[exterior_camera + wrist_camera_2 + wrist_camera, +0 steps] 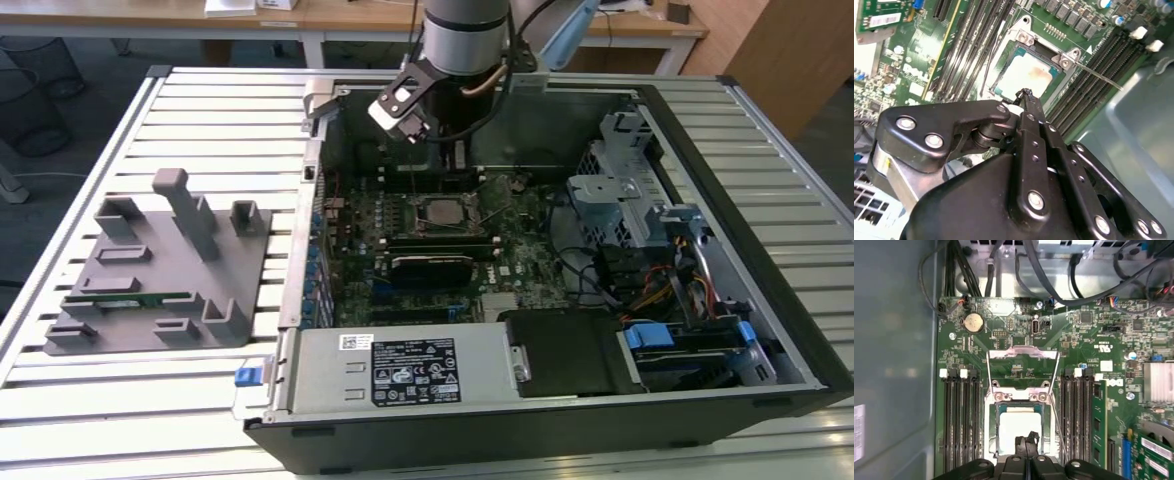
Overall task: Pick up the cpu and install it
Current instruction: 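Close the cpu cover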
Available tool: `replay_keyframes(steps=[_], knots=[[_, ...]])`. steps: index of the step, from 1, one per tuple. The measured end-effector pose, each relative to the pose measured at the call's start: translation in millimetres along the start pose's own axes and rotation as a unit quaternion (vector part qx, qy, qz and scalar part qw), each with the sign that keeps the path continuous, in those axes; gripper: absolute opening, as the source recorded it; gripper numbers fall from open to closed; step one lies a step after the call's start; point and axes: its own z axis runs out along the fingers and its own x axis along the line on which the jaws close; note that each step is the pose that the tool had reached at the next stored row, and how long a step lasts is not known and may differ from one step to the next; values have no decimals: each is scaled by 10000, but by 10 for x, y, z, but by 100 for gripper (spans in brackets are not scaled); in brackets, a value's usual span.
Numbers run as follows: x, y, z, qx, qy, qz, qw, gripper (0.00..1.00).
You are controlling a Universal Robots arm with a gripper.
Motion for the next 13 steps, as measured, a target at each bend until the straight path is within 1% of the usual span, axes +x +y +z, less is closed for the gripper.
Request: replay_keyframes(steps=[3, 5, 13], knots=[[-1, 3, -108, 0, 1, 0, 10000, 11], [-1, 4, -163, 0, -1, 0, 10000, 11], [-5, 2, -168, 0, 0, 1, 10000, 11]])
